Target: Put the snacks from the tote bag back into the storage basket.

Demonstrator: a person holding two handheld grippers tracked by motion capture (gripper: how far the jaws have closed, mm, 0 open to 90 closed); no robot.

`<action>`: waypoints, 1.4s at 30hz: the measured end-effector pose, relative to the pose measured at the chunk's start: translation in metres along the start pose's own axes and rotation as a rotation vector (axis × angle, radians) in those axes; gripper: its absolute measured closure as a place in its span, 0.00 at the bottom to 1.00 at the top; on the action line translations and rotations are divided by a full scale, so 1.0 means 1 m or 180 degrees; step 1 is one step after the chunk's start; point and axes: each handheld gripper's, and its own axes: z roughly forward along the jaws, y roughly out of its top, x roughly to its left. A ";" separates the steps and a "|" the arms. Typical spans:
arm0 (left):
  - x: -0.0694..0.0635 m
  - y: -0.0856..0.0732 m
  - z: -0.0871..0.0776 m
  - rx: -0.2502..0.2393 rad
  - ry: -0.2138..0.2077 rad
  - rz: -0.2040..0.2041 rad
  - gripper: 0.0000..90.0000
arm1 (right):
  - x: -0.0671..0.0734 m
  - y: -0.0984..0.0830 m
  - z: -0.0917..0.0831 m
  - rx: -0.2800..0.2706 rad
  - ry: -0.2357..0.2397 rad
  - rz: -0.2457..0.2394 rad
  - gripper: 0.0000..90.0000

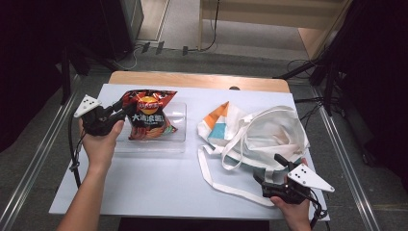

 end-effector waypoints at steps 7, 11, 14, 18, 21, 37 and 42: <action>0.002 -0.023 0.006 0.0226 0.0092 -0.0105 0.50 | 0.000 0.000 0.000 0.0006 0.0000 -0.0003 0.10; 0.000 -0.030 0.006 0.0302 0.0086 -0.0054 0.61 | 0.000 -0.001 0.001 0.0012 -0.0007 0.0003 0.11; -0.004 -0.031 0.008 0.0272 0.0195 -0.0028 0.67 | 0.001 -0.001 0.002 0.0024 -0.0001 -0.0005 0.11; -0.005 -0.033 0.010 0.0275 0.0213 -0.0071 0.67 | 0.002 0.000 0.003 0.0029 0.0001 -0.0020 0.11; -0.006 -0.037 0.008 0.0311 0.0197 -0.0101 0.54 | 0.001 -0.001 0.002 0.0022 -0.0009 -0.0009 0.11; -0.012 -0.046 -0.029 0.0155 0.0085 -0.0131 0.24 | -0.004 -0.001 0.000 0.0017 -0.0038 0.0001 0.11; -0.014 -0.051 -0.035 0.0192 0.0111 -0.0104 0.19 | -0.005 -0.002 0.000 0.0021 -0.0050 0.0016 0.11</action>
